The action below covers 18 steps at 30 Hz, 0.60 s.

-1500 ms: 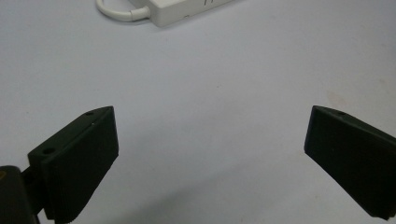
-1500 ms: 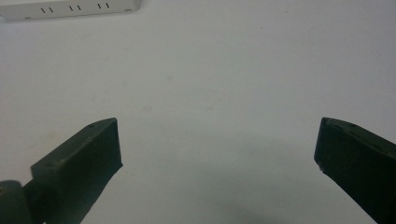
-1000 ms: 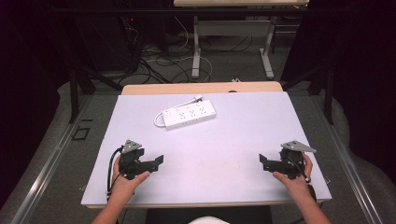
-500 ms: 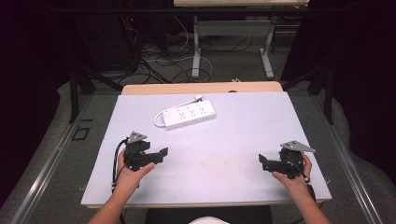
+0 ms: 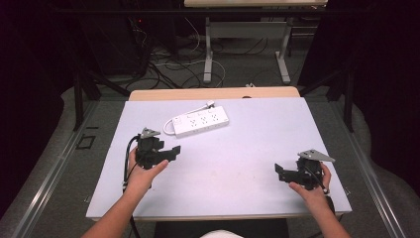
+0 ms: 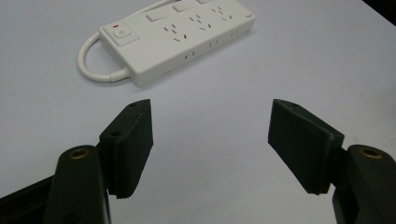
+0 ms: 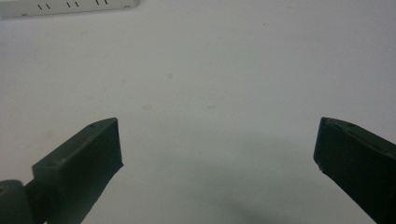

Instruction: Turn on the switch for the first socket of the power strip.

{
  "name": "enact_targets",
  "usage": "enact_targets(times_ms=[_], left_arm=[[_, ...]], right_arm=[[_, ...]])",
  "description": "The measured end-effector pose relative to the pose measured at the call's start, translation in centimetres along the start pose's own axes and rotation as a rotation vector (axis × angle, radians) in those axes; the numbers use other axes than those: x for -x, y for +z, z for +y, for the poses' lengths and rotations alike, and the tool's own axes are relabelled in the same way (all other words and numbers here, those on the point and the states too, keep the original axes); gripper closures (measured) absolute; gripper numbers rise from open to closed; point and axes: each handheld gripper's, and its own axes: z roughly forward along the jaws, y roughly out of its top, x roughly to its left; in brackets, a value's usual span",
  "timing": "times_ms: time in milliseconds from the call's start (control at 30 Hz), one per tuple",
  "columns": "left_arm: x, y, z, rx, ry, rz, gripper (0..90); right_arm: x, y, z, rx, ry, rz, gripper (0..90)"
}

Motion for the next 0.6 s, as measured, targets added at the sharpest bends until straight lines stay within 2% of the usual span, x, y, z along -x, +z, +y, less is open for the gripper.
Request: enact_targets(times_ms=[233,600], left_arm=[[0.6,0.0,1.7,0.006,0.012,0.016,33.5],[0.8,0.3,3.5,-0.012,0.005,0.027,38.3]], right_arm=[[0.1,0.0,0.0,0.001,-0.002,-0.001,0.2],[0.1,0.1,0.0,0.001,-0.001,-0.001,0.2]])
